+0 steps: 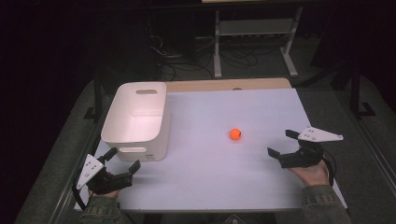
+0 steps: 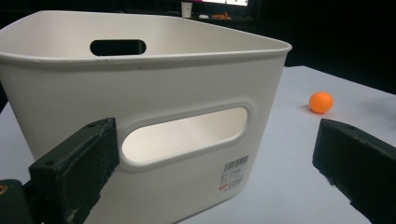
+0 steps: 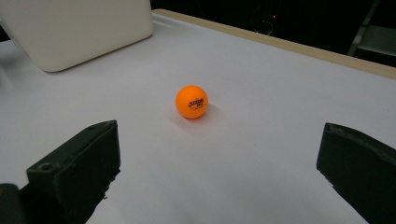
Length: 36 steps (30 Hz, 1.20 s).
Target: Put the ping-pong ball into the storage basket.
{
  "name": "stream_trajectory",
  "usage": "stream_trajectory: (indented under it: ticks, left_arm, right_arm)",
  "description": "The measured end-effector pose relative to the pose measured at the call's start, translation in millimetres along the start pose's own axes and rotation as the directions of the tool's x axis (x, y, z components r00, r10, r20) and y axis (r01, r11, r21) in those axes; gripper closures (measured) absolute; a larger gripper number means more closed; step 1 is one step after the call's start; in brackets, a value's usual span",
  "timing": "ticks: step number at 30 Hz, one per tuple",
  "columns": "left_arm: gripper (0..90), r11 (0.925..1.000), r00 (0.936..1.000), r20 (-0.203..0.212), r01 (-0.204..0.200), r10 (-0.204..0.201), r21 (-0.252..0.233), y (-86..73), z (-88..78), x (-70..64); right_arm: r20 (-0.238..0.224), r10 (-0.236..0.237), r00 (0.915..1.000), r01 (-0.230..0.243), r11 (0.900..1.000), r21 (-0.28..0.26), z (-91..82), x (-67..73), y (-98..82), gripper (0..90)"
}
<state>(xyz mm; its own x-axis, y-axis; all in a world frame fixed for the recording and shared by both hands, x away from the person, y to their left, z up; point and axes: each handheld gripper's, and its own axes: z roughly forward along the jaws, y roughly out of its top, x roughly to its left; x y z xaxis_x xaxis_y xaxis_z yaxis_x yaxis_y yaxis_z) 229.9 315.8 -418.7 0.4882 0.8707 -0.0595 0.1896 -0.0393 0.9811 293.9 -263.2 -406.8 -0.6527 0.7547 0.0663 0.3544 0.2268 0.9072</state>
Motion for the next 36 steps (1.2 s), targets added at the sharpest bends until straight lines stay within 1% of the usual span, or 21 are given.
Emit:
stream_trajectory:
  ticks: [4, 8, 14, 19, 23, 27, 32, 36]
  left_arm:
    - [0.2, 1.0, 1.0, 0.001, -0.007, 0.007, 0.004, 0.0, 0.3, -0.8]
    - [0.1, 1.0, 1.0, -0.003, -0.006, 0.006, 0.004, 0.0, 0.5, -0.5]
    - [0.2, 0.9999, 0.9999, -0.003, -0.011, 0.012, 0.01, -0.5, 2.4, -0.8]
    - [0.2, 0.9999, 0.9999, -0.003, -0.011, 0.011, 0.003, -0.5, 2.7, -0.4]
    - [0.2, 0.9998, 0.9998, 0.002, -0.019, 0.019, 0.004, -0.4, 4.1, -0.6]
    - [0.2, 0.9998, 0.9998, 0.0, -0.02, 0.02, 0.003, -0.3, 4.0, -1.1]
    - [0.2, 0.9998, 0.9998, 0.0, -0.021, 0.021, 0.005, -0.4, 3.6, -1.6]
    - [0.2, 0.9998, 0.9998, 0.006, -0.021, 0.021, 0.004, -0.2, 3.1, -2.0]
  right_arm:
    - [0.002, 0.0, 1.0, 0.0, 1.0, -0.002, -1.3, 0.2, -0.6, 0.0]
    - [0.0, 0.001, 1.0, -0.001, 1.0, 0.001, -1.4, 0.5, -0.7, 0.0]
    - [0.0, 0.0, 1.0, 0.0, 1.0, 0.015, 0.9, 1.3, -0.4, 0.0]
    - [-0.002, 0.001, 1.0, -0.001, 1.0, 0.027, 2.6, 1.1, -0.2, 0.0]
    - [-0.002, -0.003, 1.0, 0.003, 0.999, 0.032, 3.9, 1.0, 0.5, 0.0]
    - [-0.004, -0.003, 1.0, 0.003, 1.0, 0.03, 3.6, 1.4, 1.9, 0.0]
    - [-0.013, 0.001, 0.9999, 0.0, 1.0, 0.03, 2.0, 1.0, 3.5, 0.0]
    - [-0.021, 0.007, 0.9998, -0.006, 0.999, 0.041, 1.6, -1.6, 5.1, 0.0]
